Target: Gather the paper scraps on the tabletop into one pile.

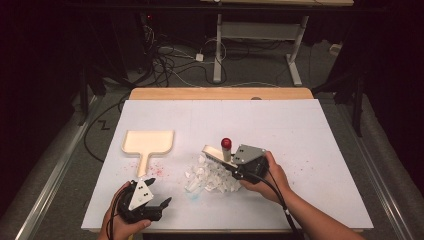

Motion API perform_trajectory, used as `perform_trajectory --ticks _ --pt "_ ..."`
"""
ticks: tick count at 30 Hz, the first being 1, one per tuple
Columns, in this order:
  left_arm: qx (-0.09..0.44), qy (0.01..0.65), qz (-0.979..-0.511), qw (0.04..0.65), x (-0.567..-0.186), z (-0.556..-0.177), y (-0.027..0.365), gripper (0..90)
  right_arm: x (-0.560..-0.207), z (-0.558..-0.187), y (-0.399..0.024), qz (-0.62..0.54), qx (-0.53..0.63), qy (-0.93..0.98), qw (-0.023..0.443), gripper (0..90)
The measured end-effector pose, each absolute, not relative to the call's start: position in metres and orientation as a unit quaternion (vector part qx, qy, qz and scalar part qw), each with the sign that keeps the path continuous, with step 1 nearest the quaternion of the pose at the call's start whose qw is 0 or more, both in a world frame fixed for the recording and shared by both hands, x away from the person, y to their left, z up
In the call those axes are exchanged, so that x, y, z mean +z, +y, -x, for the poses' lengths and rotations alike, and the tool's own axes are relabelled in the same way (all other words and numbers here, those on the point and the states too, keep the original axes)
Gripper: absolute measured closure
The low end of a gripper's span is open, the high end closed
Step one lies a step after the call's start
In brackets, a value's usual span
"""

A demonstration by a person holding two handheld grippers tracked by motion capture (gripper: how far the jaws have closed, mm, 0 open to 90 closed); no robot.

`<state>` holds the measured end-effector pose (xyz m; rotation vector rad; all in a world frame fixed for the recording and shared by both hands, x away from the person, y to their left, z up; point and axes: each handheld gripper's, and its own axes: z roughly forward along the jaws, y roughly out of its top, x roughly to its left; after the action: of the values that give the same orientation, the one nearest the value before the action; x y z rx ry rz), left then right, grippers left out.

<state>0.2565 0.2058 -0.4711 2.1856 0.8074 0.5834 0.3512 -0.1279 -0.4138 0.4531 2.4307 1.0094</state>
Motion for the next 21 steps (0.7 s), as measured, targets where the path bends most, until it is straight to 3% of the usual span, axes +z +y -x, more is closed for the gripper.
perform_trajectory --ticks 11,21 --pt "0.225 0.313 -0.850 0.359 -0.472 -0.257 0.205 20.6 -0.387 -0.349 -0.167 -0.202 0.394 0.864 0.241 67.6" --pt "0.225 0.311 -0.853 0.352 -0.472 -0.257 0.203 20.6 -0.394 -0.328 -0.222 -0.216 0.356 0.883 0.219 67.7"
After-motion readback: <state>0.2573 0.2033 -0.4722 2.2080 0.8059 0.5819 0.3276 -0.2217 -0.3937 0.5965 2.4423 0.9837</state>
